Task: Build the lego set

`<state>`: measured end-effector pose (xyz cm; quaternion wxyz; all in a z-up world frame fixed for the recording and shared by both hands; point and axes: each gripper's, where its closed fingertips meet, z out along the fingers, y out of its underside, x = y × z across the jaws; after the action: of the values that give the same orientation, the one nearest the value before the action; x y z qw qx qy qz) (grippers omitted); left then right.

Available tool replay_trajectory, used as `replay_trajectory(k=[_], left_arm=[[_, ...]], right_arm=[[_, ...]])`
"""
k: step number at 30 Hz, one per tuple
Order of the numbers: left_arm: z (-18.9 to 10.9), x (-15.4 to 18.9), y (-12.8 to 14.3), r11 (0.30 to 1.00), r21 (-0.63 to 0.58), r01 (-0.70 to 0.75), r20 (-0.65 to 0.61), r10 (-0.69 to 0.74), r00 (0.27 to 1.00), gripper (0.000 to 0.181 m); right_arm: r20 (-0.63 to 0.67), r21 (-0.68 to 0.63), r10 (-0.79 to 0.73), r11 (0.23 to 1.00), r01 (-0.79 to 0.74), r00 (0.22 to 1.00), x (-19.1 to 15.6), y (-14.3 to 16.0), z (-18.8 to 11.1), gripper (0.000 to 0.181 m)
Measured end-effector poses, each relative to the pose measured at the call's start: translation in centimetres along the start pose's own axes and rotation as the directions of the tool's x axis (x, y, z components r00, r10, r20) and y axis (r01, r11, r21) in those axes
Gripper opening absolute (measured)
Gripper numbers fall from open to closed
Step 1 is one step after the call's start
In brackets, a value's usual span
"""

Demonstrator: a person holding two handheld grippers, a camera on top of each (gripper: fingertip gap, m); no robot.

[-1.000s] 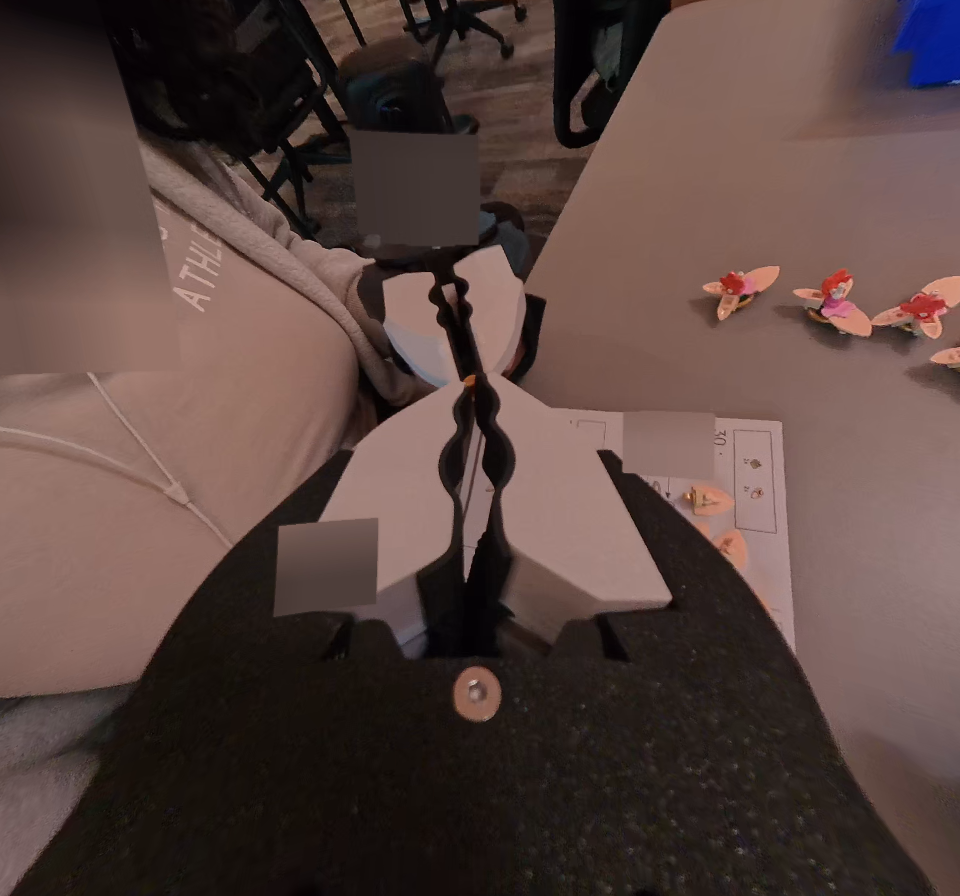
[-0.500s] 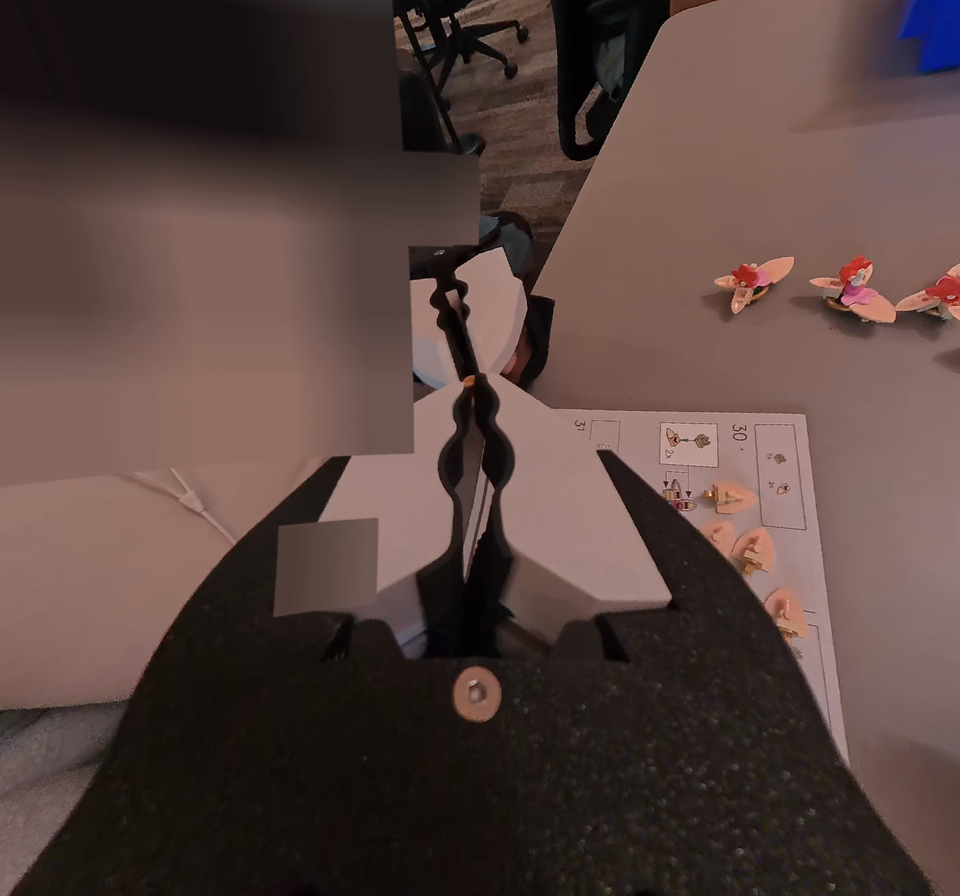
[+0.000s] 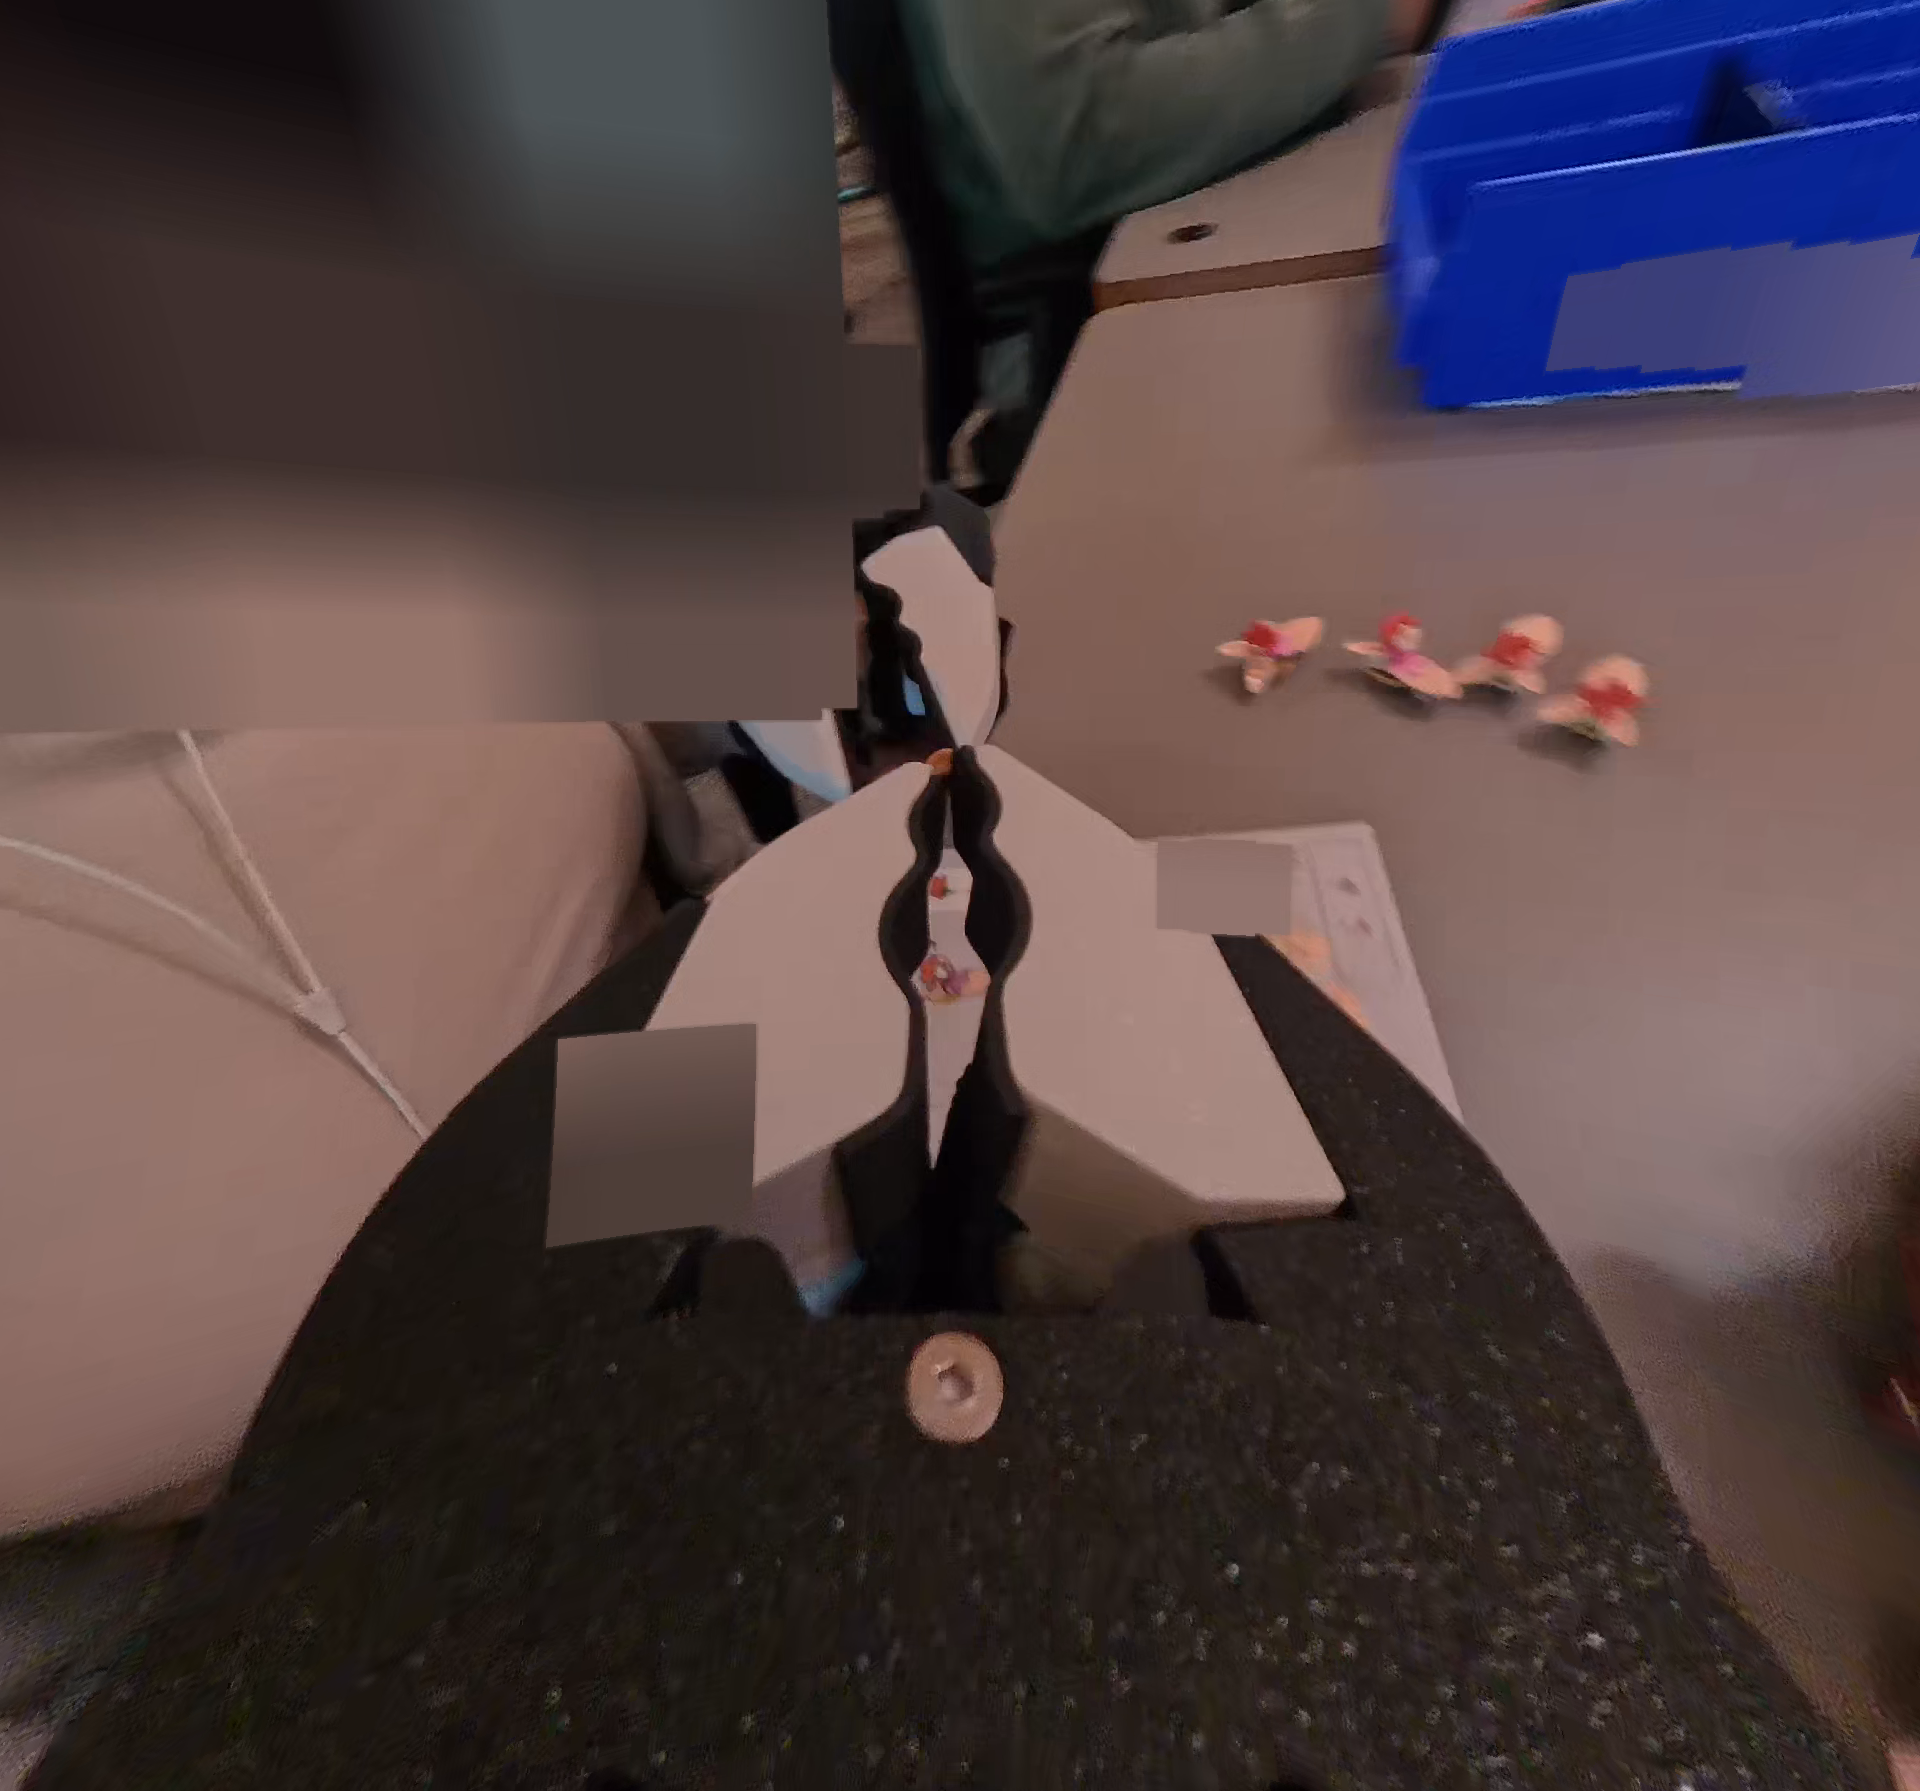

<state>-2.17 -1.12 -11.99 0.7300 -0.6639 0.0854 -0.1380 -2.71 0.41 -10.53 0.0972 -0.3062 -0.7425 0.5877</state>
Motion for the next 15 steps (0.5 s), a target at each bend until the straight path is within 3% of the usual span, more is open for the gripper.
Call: replay_trajectory(k=[3,7,10,15], left_arm=[[0.7,0.3,3.5,0.950,-0.290,-0.117,-0.119,0.085,0.989,0.031],[2.8,0.5,6.5,0.837,-0.459,-0.298,-0.266,0.191,0.945,0.025],[5.0,0.8,8.3,0.752,-0.499,-0.432,-0.403,0.239,0.883,0.021],[7.2,0.1,10.4,0.609,-0.411,-0.679,-0.669,0.305,0.678,0.021]], right_arm=[[-0.216,0.008,0.025,1.000,-0.023,0.976,1.1,2.7,-3.1,0.001],[-0.388,0.009,0.114,0.993,-0.120,0.915,1.2,7.6,-5.4,0.001],[-0.438,0.052,0.165,0.986,-0.159,0.884,0.8,9.3,-6.6,0.001],[-0.451,0.108,0.186,0.982,-0.154,0.873,-0.2,9.5,-7.8,0.001]])
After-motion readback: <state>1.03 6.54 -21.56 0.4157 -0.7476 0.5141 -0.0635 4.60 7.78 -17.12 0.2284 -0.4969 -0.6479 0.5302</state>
